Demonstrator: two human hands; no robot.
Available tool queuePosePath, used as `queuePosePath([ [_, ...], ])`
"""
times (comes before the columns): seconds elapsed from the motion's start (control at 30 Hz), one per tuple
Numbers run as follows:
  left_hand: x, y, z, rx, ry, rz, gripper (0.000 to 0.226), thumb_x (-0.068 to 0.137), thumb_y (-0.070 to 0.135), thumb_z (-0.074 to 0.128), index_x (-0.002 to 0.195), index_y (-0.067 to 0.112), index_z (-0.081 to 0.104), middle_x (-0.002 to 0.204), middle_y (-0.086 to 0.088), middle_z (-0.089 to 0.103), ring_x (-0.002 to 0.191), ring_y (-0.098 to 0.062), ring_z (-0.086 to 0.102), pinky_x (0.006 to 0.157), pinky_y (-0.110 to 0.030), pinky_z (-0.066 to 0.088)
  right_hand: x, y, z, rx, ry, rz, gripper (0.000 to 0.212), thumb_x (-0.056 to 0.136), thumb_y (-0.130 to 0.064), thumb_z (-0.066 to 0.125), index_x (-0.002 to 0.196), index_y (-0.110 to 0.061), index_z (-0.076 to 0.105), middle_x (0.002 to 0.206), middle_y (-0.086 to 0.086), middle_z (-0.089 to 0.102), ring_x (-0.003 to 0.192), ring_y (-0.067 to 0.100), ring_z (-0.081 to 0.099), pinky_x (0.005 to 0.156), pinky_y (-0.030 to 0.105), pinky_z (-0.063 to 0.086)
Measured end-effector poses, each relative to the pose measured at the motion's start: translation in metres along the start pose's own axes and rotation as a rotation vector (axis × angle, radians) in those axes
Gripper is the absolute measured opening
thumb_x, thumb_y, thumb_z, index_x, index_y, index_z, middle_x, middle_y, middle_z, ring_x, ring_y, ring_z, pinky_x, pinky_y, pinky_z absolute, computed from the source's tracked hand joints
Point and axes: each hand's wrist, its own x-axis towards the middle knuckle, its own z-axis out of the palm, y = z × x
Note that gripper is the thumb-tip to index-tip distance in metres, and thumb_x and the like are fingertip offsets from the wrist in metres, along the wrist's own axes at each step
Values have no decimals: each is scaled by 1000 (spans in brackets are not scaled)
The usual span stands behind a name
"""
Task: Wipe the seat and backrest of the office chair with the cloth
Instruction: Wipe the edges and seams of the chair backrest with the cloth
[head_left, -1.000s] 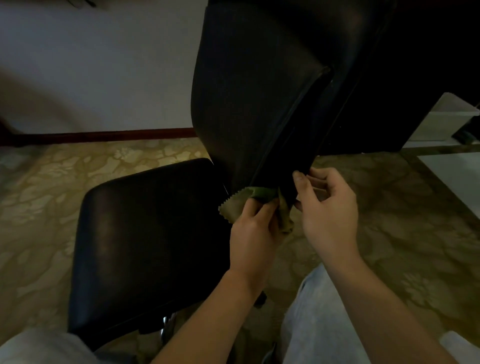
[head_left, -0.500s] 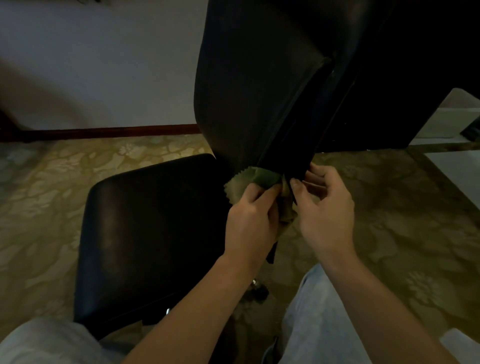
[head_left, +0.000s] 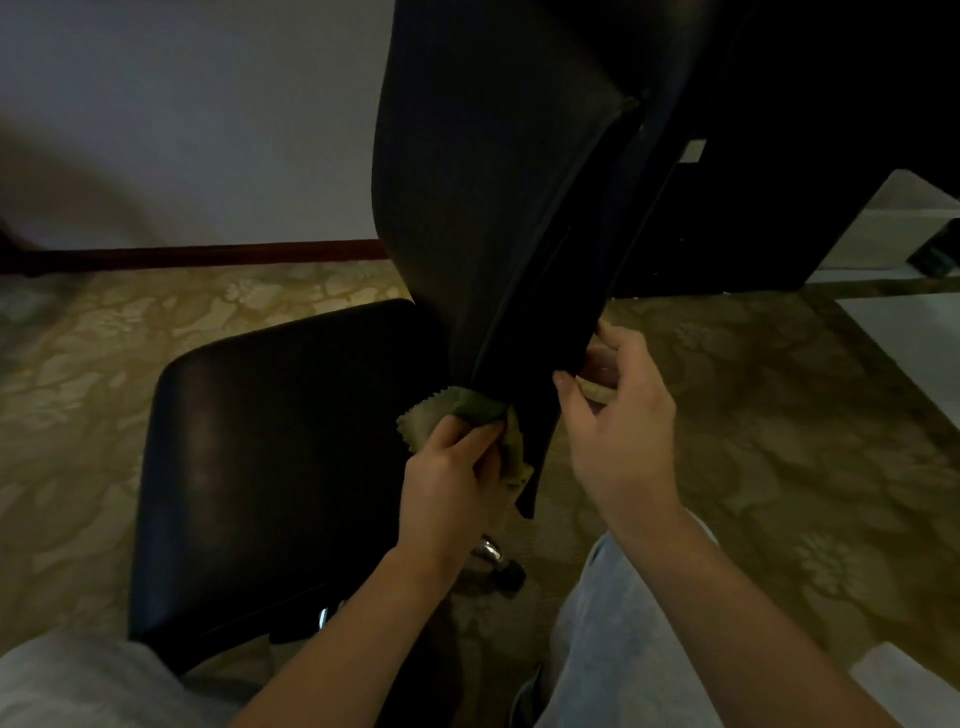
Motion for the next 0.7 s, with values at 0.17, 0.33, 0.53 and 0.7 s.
queuePosePath([
  [0.17,6,5,-14,0,81,63,35,97,26,53,120,10,73,115,-9,68,99,-17,66,88,-17,50,-3,6,4,-18,-7,-36,56,94,-9,66,143,-25,44,118,-1,61,109,6,61,82,7,48],
  [0.33,21,21,-9,-7,36,93,38,96,28,47,116,11,75,108,-9,68,86,-21,69,74,-29,60,-11,14,8,-39,-9,-96,70,94,-4,64,154,-19,33,120,1,58,111,9,59,89,19,53],
  [0.53,18,26,12,-39,29,41,38,96,30,46,114,16,76,111,-5,69,89,-20,69,74,-31,61,-11,17,9,-38,1,-95,69,95,-4,63,154,-19,33,120,0,58,110,10,60,88,20,53],
  [0.7,11,20,20,21,-16,-1,31,96,25,52,111,16,77,108,-7,70,86,-22,69,71,-25,57,-11,17,12,-44,15,-67,68,95,-6,63,154,-21,32,121,-2,57,110,9,59,87,20,54],
])
